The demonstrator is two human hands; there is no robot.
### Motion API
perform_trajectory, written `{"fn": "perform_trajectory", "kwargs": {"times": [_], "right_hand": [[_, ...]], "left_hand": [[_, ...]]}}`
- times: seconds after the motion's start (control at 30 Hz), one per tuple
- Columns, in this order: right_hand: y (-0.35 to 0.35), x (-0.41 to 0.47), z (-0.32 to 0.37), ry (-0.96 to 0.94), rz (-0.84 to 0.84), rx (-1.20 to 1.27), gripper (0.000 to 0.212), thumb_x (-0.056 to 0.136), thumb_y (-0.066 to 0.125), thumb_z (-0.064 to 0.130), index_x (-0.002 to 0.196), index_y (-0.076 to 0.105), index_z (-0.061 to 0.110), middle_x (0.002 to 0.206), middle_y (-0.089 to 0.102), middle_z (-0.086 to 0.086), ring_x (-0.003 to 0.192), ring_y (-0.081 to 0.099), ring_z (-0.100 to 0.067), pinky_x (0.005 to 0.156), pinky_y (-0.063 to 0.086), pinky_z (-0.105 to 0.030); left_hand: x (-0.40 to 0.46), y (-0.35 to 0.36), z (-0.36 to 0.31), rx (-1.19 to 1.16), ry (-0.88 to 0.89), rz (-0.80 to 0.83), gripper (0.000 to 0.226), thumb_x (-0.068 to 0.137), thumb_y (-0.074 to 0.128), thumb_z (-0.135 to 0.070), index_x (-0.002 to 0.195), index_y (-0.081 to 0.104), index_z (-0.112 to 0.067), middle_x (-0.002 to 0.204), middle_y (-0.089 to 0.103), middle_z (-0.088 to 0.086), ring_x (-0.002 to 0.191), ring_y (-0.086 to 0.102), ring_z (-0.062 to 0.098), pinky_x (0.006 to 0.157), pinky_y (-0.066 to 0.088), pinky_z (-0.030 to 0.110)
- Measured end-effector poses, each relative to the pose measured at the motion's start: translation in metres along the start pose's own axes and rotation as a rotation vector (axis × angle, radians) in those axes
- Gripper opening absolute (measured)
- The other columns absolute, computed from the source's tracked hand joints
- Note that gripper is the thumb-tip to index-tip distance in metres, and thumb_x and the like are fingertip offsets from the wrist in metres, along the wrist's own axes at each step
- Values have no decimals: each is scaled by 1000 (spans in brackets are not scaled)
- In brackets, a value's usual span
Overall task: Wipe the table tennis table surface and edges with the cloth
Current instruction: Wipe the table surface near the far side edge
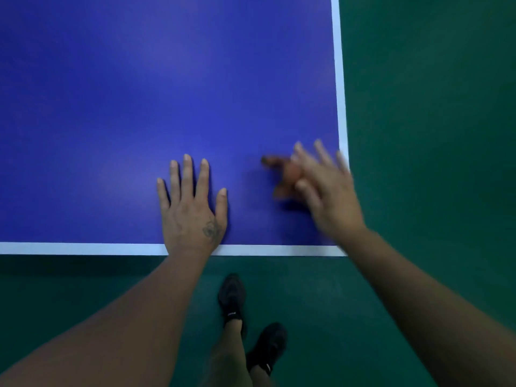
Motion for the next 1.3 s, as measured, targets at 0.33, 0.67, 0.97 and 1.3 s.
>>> {"fn": "perform_trajectory", "kwargs": {"times": [0.33, 0.67, 0.97, 1.3], "right_hand": [[17, -2, -88, 287, 78, -200, 60, 110, 34, 50, 165, 26, 30, 176, 7, 3, 162, 0, -30, 131, 7, -54], [28, -160, -13, 87, 138, -187, 47, 113, 28, 41, 153, 48, 27, 169, 34, 2, 160, 19, -27, 124, 21, -63], [18, 22, 7, 142, -57, 28, 44, 113, 32, 39, 148, 56, 27, 167, 37, 9, 160, 20, -20, 130, 9, -53], [99, 5, 67, -91, 138, -261, 62, 105, 37, 59, 162, 33, 36, 175, 15, 1, 162, 9, -27, 128, 11, -58]], "left_hand": [[-1, -1, 0, -23, -20, -3, 74, 108, 21, -61, 172, 18, -24, 181, 6, 6, 168, -1, 27, 135, 2, 56], [-1, -1, 0, -10, -16, -7, 75, 108, 19, -62, 172, 17, -24, 181, 6, 6, 168, -1, 27, 135, 2, 55], [0, -1, 0, -33, -14, -35, 69, 110, 22, -54, 171, 25, -23, 180, 13, 6, 167, 5, 29, 134, 5, 55], [1, 4, 4, -27, -17, -38, 66, 107, 19, -40, 171, 25, -23, 180, 13, 6, 167, 6, 28, 134, 6, 56]]}}
Point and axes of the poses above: each hand's wrist, its own x-axis towards the middle knuckle, its own y-axis out of the palm, z = x × y, the point moved 7 cm from there along x, towards the middle knuckle
